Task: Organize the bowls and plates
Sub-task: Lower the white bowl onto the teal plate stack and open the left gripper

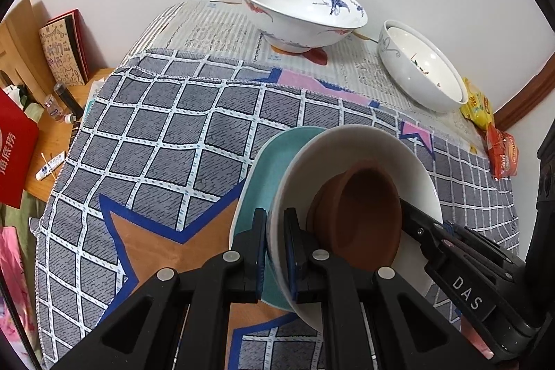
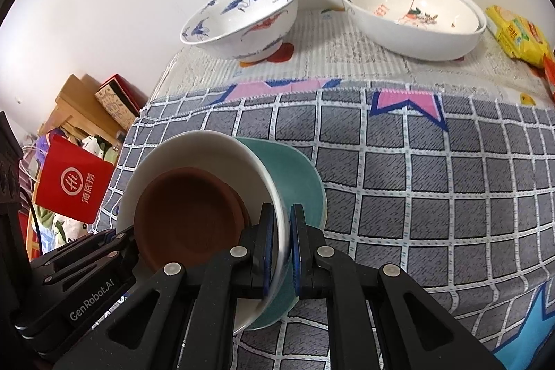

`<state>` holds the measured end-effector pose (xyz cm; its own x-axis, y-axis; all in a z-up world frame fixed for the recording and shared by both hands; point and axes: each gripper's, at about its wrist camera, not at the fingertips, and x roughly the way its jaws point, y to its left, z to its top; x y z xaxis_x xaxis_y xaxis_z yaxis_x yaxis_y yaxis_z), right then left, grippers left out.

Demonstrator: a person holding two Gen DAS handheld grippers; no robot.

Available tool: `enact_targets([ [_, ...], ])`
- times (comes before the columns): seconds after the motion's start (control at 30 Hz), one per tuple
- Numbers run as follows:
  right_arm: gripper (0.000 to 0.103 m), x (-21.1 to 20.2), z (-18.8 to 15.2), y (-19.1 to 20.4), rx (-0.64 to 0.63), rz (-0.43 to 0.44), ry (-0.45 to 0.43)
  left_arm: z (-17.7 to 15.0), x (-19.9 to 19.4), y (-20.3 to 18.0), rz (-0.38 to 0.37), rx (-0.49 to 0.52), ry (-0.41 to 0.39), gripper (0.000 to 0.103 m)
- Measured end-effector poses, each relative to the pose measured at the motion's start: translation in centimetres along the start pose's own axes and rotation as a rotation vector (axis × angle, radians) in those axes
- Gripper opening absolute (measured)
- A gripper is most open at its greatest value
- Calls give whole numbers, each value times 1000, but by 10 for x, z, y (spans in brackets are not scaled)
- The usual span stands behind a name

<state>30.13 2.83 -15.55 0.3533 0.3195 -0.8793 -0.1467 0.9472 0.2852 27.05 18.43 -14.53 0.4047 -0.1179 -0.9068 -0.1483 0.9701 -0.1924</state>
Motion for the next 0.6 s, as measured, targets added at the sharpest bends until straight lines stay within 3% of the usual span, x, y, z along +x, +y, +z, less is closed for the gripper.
enact_targets([
  [0.6, 10, 16, -1, -3, -20, 0, 11, 1, 14, 5, -23, -20, 16, 11],
])
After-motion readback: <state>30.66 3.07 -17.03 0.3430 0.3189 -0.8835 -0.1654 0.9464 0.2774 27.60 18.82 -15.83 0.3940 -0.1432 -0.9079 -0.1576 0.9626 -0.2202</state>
